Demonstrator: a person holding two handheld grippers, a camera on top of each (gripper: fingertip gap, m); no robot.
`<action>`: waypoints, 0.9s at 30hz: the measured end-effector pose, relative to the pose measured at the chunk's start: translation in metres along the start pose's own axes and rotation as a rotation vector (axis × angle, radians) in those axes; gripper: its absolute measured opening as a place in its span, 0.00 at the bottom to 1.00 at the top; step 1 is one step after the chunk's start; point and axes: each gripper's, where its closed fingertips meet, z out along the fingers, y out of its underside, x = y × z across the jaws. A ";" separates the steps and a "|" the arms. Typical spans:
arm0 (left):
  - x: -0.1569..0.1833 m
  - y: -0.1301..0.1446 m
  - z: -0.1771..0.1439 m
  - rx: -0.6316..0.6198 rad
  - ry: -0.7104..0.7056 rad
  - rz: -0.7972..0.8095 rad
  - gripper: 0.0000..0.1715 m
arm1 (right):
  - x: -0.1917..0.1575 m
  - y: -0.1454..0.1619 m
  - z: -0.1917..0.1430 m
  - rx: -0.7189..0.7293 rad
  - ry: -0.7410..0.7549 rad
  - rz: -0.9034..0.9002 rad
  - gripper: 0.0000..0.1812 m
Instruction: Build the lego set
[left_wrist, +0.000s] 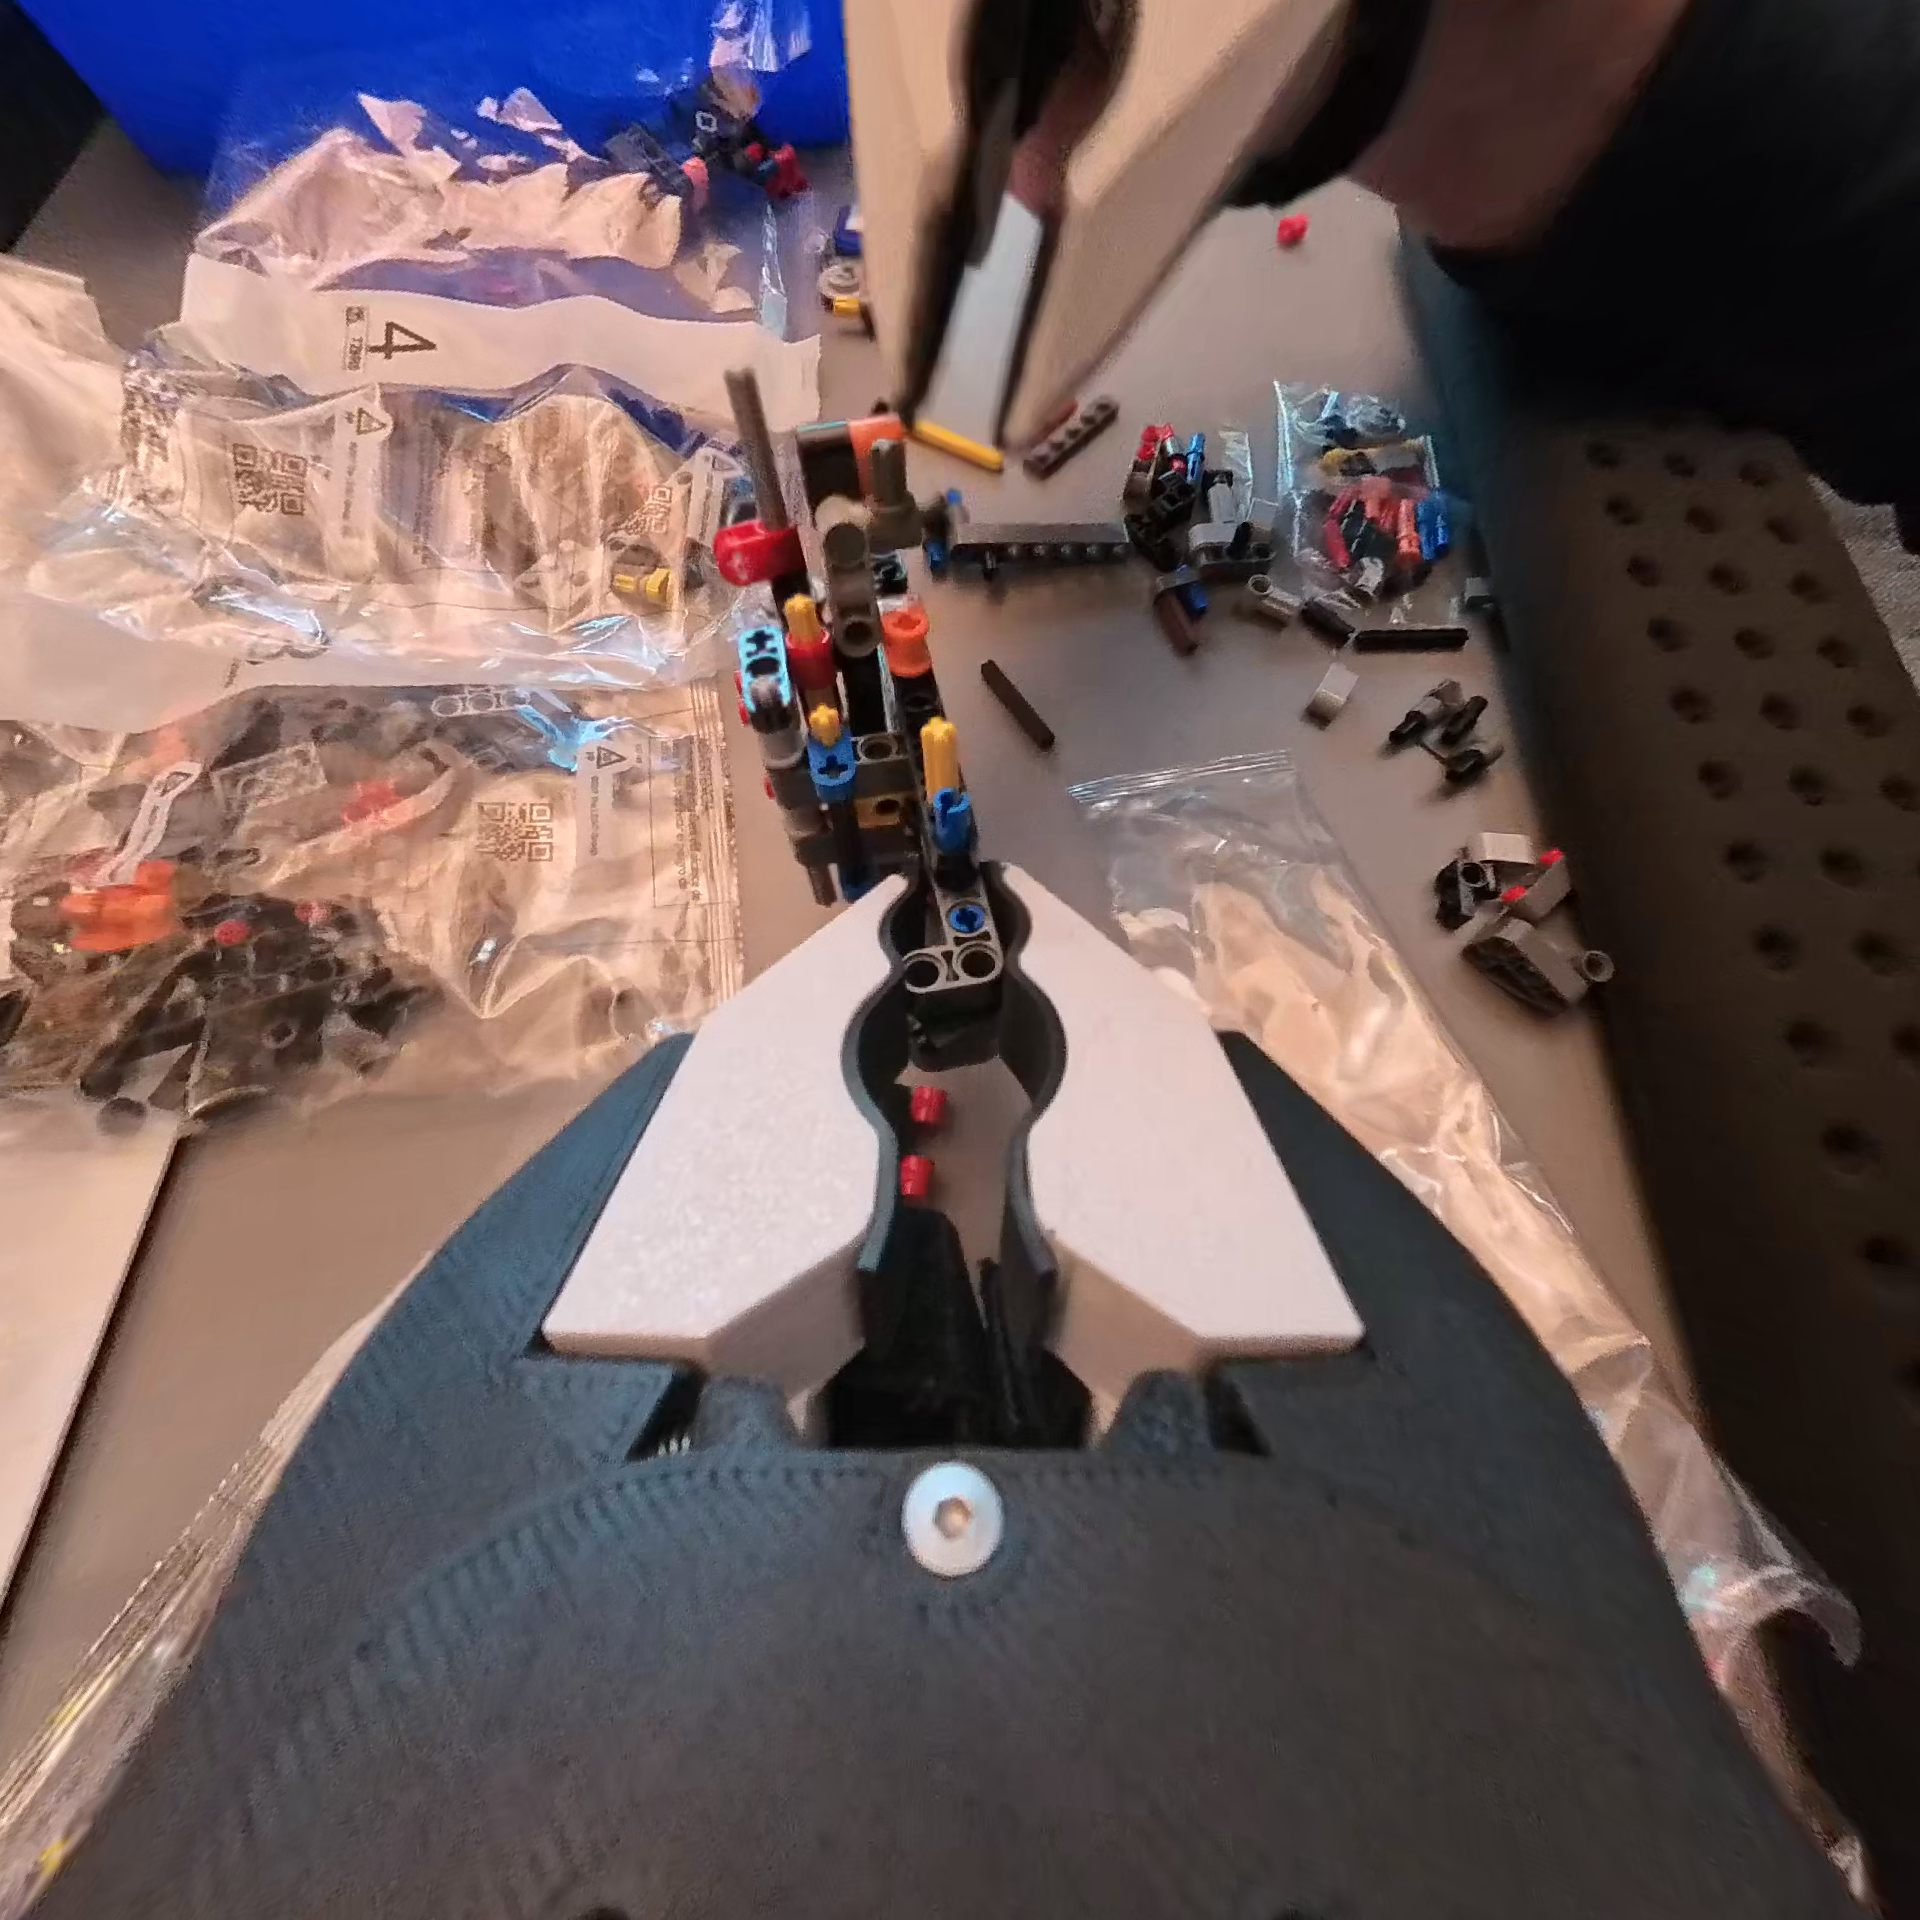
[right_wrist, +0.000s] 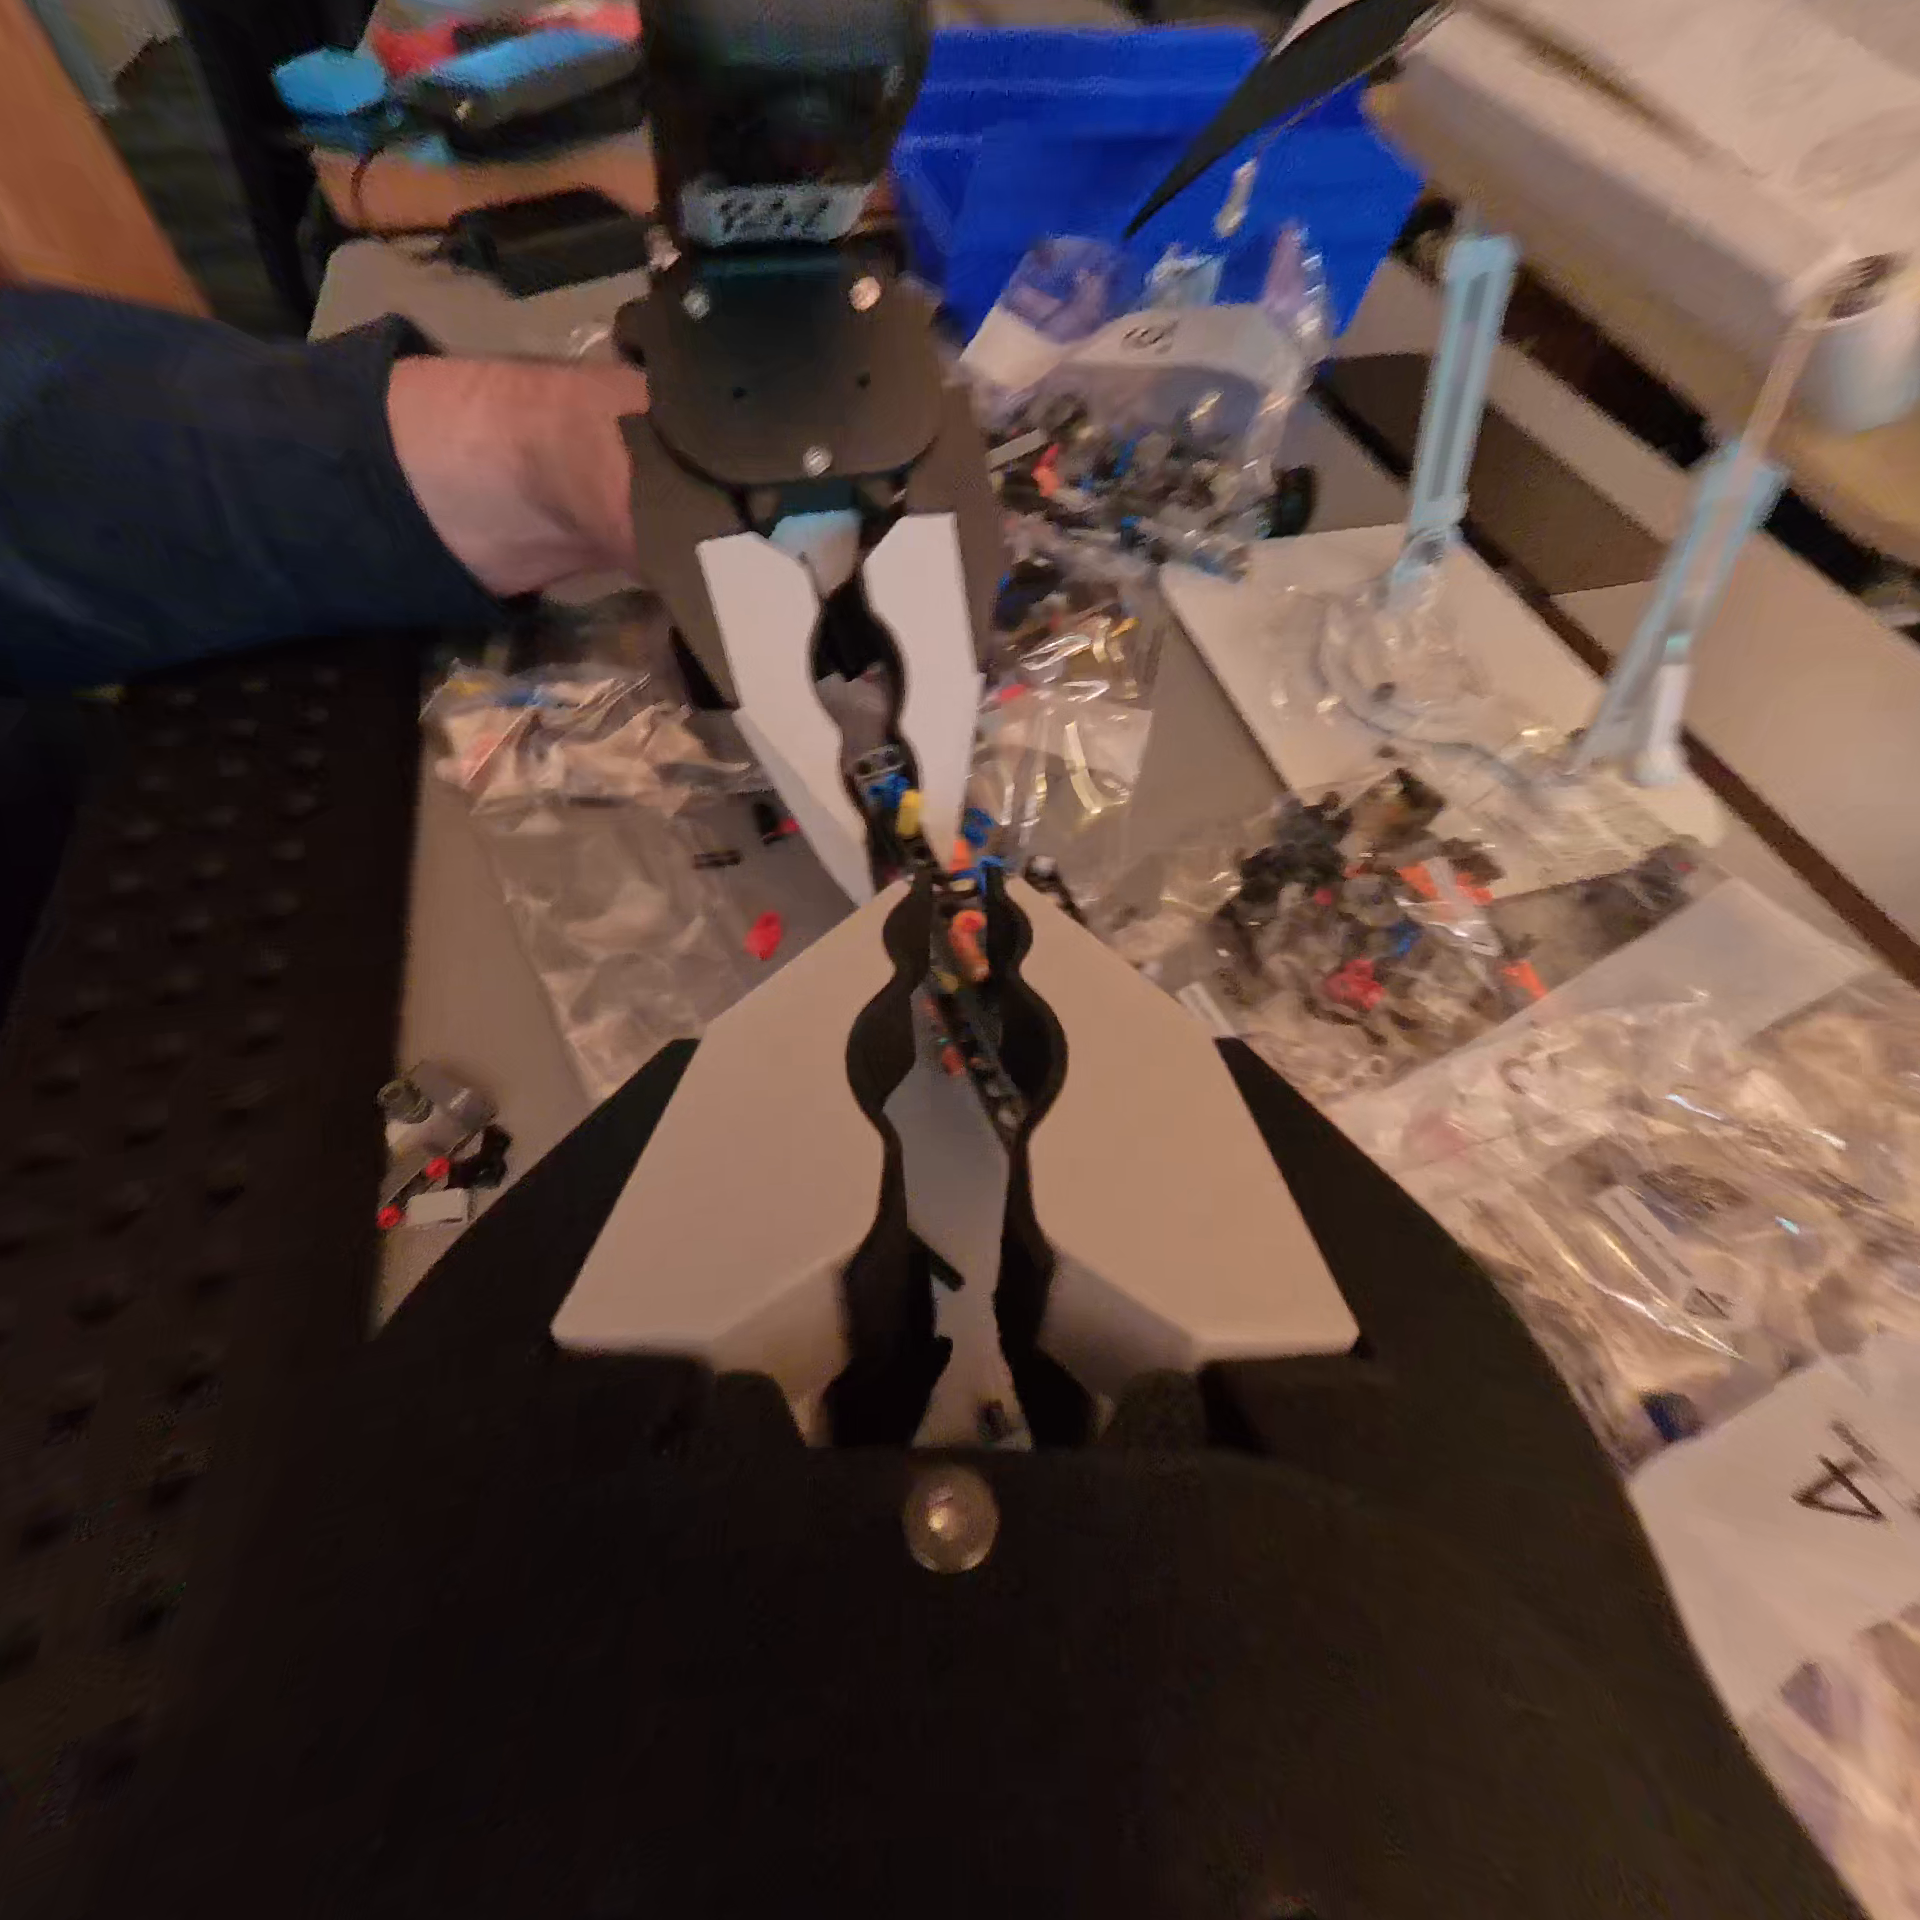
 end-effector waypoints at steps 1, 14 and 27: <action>0.000 0.000 0.000 0.006 0.003 -0.003 0.06 | 0.005 -0.001 -0.005 0.015 0.017 0.020 0.05; 0.004 -0.005 -0.001 0.027 0.024 0.000 0.06 | 0.012 0.016 0.011 -0.070 0.040 0.062 0.11; -0.001 -0.018 -0.012 0.148 0.081 -0.141 0.06 | 0.026 0.002 0.000 0.004 0.126 0.080 0.10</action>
